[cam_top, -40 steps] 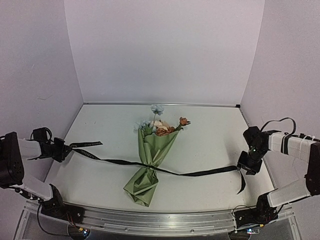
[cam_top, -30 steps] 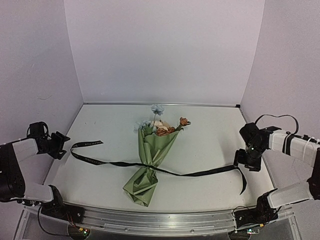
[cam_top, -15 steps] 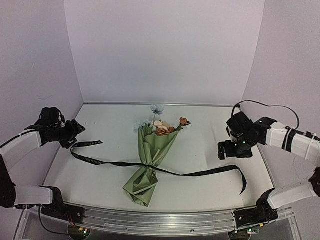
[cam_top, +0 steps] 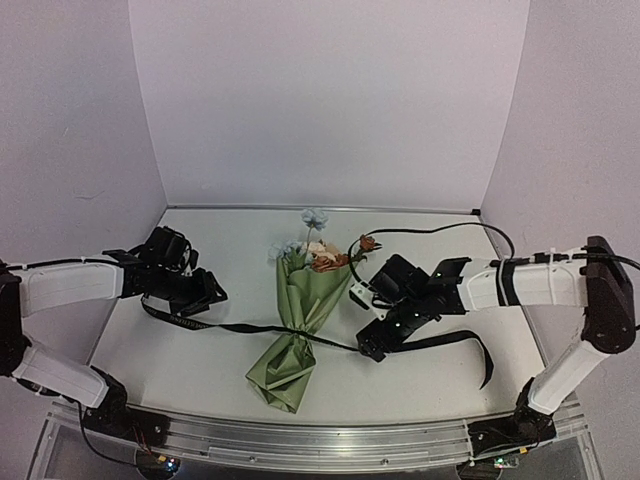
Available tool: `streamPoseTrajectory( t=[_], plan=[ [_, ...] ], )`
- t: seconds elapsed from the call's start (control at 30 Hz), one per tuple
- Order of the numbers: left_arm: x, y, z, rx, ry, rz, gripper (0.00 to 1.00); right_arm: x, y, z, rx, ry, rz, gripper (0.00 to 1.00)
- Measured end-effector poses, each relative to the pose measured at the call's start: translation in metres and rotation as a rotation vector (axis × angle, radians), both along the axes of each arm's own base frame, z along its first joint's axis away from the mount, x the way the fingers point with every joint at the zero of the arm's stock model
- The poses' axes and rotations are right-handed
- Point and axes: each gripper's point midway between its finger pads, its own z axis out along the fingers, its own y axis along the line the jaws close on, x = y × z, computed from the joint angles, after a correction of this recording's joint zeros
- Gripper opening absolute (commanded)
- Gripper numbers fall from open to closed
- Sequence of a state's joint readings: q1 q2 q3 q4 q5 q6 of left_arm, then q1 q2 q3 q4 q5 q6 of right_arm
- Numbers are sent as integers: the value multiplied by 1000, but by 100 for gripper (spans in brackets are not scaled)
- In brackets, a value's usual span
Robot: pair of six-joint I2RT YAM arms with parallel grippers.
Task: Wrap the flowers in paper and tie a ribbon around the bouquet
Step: Pick up the right side of the half-tied ribbon from the center of the board.
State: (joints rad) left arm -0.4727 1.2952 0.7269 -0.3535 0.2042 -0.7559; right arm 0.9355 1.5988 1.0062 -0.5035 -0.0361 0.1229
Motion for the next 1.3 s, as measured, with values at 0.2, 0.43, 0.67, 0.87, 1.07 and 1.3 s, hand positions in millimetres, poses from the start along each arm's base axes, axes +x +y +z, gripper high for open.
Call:
streamPoseTrajectory(
  t=[0.2,0.43,0.67,0.87,1.07,1.3],
  plan=[
    [7,7,5,44,-24,27,61,2,30,-14,6,21,88,76],
    [13,29,8,143,-37,68,62,1,41,-29,-18,40,125,67],
    [9,67,0,264,-2,161,58,-2,39,-41,-39,65,131,37],
    [7,65,-13,302,20,93,57,2,34,-49,-76,53,120,0],
    [6,47,-22,277,35,-28,54,13,26,-49,-100,22,82,0],
    [6,-5,-14,277,-35,-289,55,38,-5,-46,-127,-12,-24,0]
  ],
)
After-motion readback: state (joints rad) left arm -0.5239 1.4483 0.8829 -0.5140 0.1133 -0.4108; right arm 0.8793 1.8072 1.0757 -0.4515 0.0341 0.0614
